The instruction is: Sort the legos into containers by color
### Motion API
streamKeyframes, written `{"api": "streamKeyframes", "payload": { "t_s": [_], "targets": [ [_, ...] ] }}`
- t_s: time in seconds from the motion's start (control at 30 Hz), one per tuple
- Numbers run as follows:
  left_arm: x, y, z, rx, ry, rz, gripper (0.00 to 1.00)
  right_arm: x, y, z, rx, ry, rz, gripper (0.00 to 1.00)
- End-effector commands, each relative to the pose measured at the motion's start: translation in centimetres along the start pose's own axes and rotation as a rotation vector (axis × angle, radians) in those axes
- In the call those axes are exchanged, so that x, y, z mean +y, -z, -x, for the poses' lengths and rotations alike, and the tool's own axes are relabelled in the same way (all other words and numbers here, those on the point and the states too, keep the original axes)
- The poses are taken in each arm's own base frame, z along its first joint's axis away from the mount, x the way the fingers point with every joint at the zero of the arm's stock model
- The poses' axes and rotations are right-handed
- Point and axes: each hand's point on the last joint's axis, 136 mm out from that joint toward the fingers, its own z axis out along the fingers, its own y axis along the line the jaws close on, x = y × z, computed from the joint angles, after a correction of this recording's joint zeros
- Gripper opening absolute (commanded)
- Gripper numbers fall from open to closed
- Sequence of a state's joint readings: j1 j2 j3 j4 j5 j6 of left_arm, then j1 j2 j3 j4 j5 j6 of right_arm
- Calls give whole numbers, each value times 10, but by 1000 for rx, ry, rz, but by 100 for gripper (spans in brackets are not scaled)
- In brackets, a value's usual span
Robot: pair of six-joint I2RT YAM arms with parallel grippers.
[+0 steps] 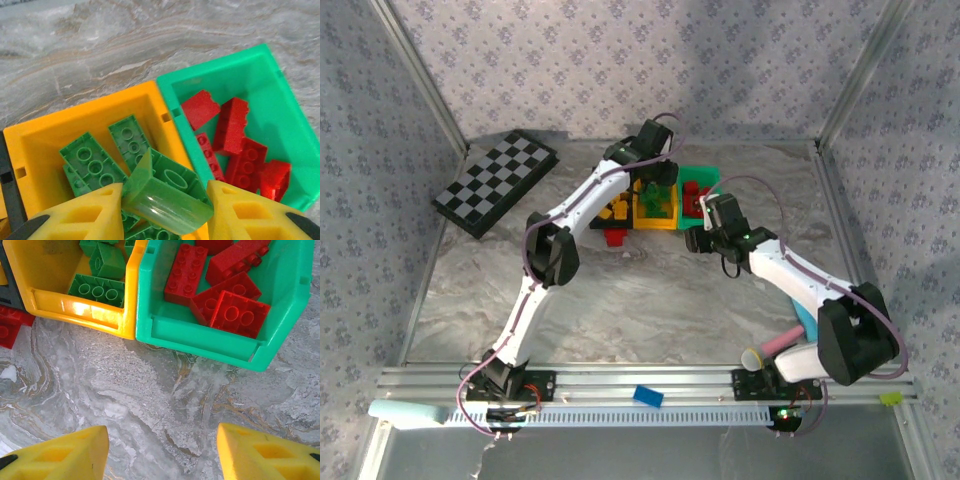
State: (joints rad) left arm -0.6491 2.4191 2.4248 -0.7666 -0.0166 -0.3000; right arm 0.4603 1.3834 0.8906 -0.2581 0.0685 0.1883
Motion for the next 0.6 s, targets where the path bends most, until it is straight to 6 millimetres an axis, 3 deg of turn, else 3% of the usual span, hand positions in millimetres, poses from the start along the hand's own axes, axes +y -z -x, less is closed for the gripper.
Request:
{"api": "streamKeyframes", "payload": {
  "t_s": [0.0, 0.2, 0.33, 0.43, 0.57],
  "targets": [
    [8, 2, 4, -8, 21, 30, 42, -6, 4, -3, 0, -22, -18, 61],
    [12, -12, -11, 37, 32, 40, 59, -1, 4, 0, -1, -18, -1, 61],
    [10, -5, -9, 35, 28, 31, 70, 9, 0, -1, 13, -9, 35, 61],
    [6, 8, -4, 24, 27, 15, 72, 26, -5, -4, 37, 21, 76, 61],
    [5, 36, -5, -8, 44, -4, 72, 68, -12, -7, 63, 77, 185, 61]
  ]
}}
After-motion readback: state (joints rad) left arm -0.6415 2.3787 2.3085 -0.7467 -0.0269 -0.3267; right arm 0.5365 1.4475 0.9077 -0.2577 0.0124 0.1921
